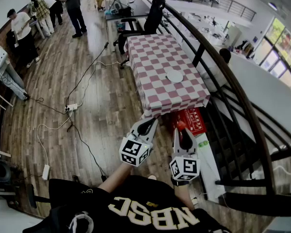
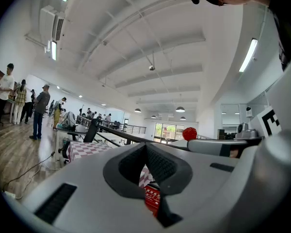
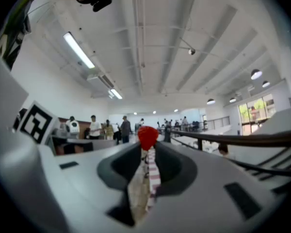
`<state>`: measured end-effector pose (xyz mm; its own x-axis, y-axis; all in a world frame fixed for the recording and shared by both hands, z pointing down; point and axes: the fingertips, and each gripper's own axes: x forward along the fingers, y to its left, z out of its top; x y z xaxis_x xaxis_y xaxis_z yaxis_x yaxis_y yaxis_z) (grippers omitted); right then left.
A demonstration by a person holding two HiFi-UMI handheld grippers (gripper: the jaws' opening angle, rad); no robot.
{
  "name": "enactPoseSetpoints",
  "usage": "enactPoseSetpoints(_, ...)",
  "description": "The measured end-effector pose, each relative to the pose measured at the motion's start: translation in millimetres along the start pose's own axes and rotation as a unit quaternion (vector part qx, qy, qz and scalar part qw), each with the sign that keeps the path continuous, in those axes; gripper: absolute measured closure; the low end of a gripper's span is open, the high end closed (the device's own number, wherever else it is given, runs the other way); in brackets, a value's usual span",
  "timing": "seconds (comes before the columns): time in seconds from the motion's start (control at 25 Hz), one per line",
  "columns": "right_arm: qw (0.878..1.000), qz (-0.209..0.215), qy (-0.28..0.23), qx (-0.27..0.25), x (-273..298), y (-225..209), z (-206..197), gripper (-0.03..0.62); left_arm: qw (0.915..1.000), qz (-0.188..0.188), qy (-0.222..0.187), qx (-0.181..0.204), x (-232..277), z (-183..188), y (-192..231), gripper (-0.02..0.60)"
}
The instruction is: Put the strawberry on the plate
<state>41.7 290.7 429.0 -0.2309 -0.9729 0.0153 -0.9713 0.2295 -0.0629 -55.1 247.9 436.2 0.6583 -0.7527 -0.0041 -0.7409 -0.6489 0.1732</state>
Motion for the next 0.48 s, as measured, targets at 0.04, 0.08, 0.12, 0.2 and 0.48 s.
enactPoseSetpoints(0.04, 1.000, 0.003, 0.000, 0.006, -5.0, -4.3, 0.0, 0.497, 0.9999, 0.000, -0.003, -0.013, 0.2, -0.3, -6.4, 0.572)
enactPoseSetpoints(0.08, 1.000, 0.006, 0.001, 0.012, -9.9, -8.6, 0.2, 0.497, 0.9997, -0.001, -0.005, -0.025, 0.7, -0.2, -13.0, 0.572)
enactPoseSetpoints(0.12, 1.000, 0.008, 0.000, 0.016, -14.6, -13.2, 1.1, 0.497, 0.9994, -0.001, -0.008, -0.032, 1.6, 0.4, -19.7, 0.572)
enactPoseSetpoints(0.2, 1.000, 0.010, -0.002, 0.017, -24.1, -23.1, 4.5, 0.497, 0.9993, -0.003, -0.012, -0.034, 4.8, 1.9, -34.4, 0.572)
enactPoseSetpoints(0.48, 1.000, 0.000, -0.007, 0.027, -58.2, -61.8, -0.9, 0.497, 0.9996, -0.027, -0.002, -0.008, 9.3, -18.6, -95.8, 0.572)
